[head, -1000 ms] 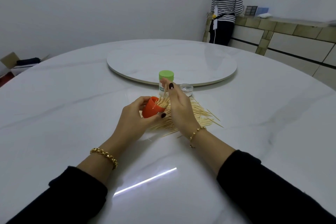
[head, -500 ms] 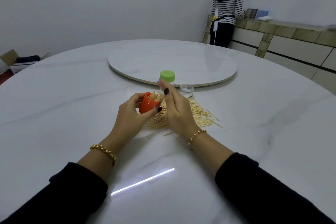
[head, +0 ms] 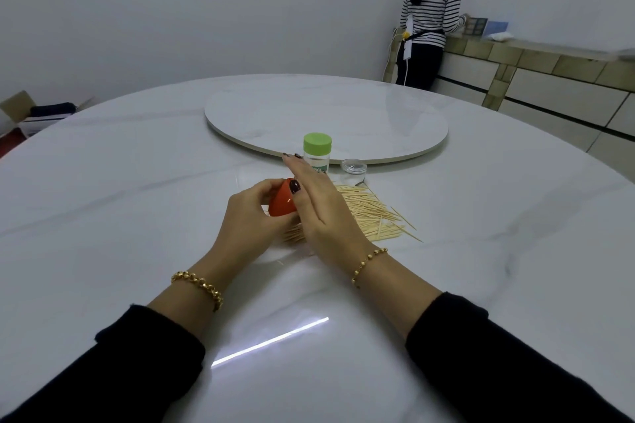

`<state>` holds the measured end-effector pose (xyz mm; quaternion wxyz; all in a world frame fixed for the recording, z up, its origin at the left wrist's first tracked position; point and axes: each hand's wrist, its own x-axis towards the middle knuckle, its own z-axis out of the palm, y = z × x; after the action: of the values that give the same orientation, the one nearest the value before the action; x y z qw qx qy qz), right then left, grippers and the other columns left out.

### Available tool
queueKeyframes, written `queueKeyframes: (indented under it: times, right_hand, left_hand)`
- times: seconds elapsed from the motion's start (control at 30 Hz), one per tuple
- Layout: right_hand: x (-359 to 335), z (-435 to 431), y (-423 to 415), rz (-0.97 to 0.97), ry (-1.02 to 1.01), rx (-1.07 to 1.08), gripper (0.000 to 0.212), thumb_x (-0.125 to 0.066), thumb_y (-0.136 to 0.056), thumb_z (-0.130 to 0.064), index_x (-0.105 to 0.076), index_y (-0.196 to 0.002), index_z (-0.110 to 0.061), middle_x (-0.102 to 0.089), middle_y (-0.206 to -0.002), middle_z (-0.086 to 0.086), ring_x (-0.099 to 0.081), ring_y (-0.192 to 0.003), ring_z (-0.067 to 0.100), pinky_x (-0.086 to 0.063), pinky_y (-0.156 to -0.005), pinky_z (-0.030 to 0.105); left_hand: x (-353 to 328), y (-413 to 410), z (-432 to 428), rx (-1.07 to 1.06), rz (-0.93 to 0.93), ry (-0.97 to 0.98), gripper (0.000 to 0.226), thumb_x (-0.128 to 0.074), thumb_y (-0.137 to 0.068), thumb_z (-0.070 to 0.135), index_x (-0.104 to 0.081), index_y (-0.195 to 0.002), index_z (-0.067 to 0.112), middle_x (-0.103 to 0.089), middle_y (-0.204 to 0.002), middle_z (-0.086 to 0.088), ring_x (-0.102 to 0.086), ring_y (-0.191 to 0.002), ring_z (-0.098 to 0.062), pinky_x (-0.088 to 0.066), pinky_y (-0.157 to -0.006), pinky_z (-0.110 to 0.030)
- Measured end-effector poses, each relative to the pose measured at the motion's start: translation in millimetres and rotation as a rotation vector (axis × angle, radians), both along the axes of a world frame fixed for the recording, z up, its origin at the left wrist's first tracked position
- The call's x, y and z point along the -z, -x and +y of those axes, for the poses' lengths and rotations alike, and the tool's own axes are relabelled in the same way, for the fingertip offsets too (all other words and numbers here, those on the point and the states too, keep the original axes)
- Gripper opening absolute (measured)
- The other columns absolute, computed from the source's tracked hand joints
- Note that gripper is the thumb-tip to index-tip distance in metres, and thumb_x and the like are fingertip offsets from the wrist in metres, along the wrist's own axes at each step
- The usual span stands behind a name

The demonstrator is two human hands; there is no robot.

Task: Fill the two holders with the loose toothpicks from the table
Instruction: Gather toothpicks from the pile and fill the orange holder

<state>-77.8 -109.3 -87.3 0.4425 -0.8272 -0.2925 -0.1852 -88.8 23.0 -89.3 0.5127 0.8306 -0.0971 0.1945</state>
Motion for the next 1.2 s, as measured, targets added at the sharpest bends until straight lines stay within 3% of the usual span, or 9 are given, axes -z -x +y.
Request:
queueKeyframes:
  times: [0.07, 0.13, 0.23, 0.37, 0.53, 0.73, 0.93, 1.07, 1.2]
  right_hand:
    - [3, -3, -6, 0.005, 0.131, 0.065, 0.055, -0.023, -0.096, -0.035, -0.034, -0.146, -0.015, -0.031, -0.154, -0.003, -0.015, -0.144, 0.005, -0.005, -0.12, 0.042]
    - [5, -7, -11, 0.021, 0.197, 0.114, 0.062, -0.016, -0.094, -0.044, -0.032, -0.147, -0.016, -0.026, -0.156, -0.006, -0.01, -0.145, 0.003, 0.0, -0.12, 0.041]
    - [2, -16, -16, 0.021, 0.139, 0.146, 0.059, -0.02, -0.095, -0.042, -0.038, -0.144, -0.016, -0.034, -0.153, -0.003, -0.019, -0.144, 0.006, -0.01, -0.12, 0.043]
    - [5, -40, -22, -0.016, 0.086, 0.193, 0.043, -0.041, -0.094, -0.036, -0.063, -0.124, -0.014, -0.06, -0.13, 0.001, -0.049, -0.126, 0.011, -0.034, -0.108, 0.043]
    - [16, -78, -16, 0.076, 0.232, 0.194, 0.027, -0.066, -0.088, -0.026, -0.069, -0.115, -0.02, -0.059, -0.13, 0.0, -0.049, -0.125, 0.013, -0.034, -0.108, 0.043]
    - [12, -108, 9, 0.13, 0.345, 0.148, 0.046, -0.081, -0.072, -0.033, -0.068, -0.116, -0.025, -0.053, -0.138, -0.003, -0.042, -0.132, 0.011, -0.029, -0.112, 0.038]
    - [19, -101, 3, 0.082, 0.487, 0.218, 0.046, -0.072, -0.08, -0.041, -0.063, -0.123, -0.029, -0.048, -0.143, -0.004, -0.036, -0.136, 0.013, -0.022, -0.112, 0.053]
    - [19, -92, -4, 0.087, 0.613, 0.3, 0.04, -0.059, -0.091, -0.038, -0.059, -0.128, -0.025, -0.042, -0.147, -0.005, -0.026, -0.141, 0.013, -0.008, -0.117, 0.05]
    - [20, -86, -7, -0.044, 0.603, 0.292, 0.026, -0.06, -0.091, -0.033, -0.069, -0.115, -0.023, -0.054, -0.137, -0.003, -0.036, -0.135, 0.016, -0.007, -0.117, 0.047]
  left_hand:
    - [1, -2, 2, -0.006, 0.019, 0.023, 0.037, -0.077, -0.074, 0.02, -0.067, -0.11, 0.018, -0.068, -0.096, 0.013, -0.061, -0.089, 0.01, -0.043, -0.072, -0.002]
    - [3, -5, 5, -0.003, 0.06, 0.052, 0.041, -0.08, -0.072, 0.02, -0.067, -0.111, 0.017, -0.069, -0.099, 0.01, -0.063, -0.093, 0.001, -0.047, -0.077, -0.007]
    - [5, -8, 9, -0.007, 0.1, 0.094, 0.044, -0.082, -0.069, 0.021, -0.065, -0.11, 0.018, -0.069, -0.1, 0.008, -0.063, -0.096, -0.004, -0.05, -0.085, -0.019]
    - [4, -7, 8, 0.0, 0.11, 0.061, 0.053, -0.083, -0.068, 0.028, -0.063, -0.116, 0.019, -0.067, -0.102, 0.009, -0.06, -0.097, 0.0, -0.046, -0.079, -0.011]
    - [5, -4, 3, 0.021, 0.111, 0.03, 0.056, -0.083, -0.068, 0.029, -0.063, -0.119, 0.018, -0.066, -0.106, 0.006, -0.06, -0.1, -0.005, -0.044, -0.079, -0.011]
    - [3, 1, -3, 0.041, 0.1, -0.003, 0.055, -0.082, -0.069, 0.027, -0.062, -0.12, 0.02, -0.065, -0.107, 0.007, -0.059, -0.1, -0.004, -0.042, -0.07, -0.003]
    - [5, 2, -6, 0.069, 0.104, -0.022, 0.061, -0.082, -0.069, 0.03, -0.06, -0.125, 0.018, -0.065, -0.113, 0.005, -0.059, -0.104, -0.007, -0.044, -0.071, -0.005]
    - [7, 1, -6, 0.062, 0.104, -0.029, 0.062, -0.082, -0.069, 0.03, -0.06, -0.126, 0.016, -0.064, -0.115, 0.003, -0.059, -0.106, -0.008, -0.043, -0.071, -0.004]
    - [6, 1, -5, 0.066, 0.107, -0.024, 0.061, -0.082, -0.069, 0.03, -0.061, -0.124, 0.017, -0.065, -0.112, 0.005, -0.059, -0.104, -0.007, -0.042, -0.07, -0.001]
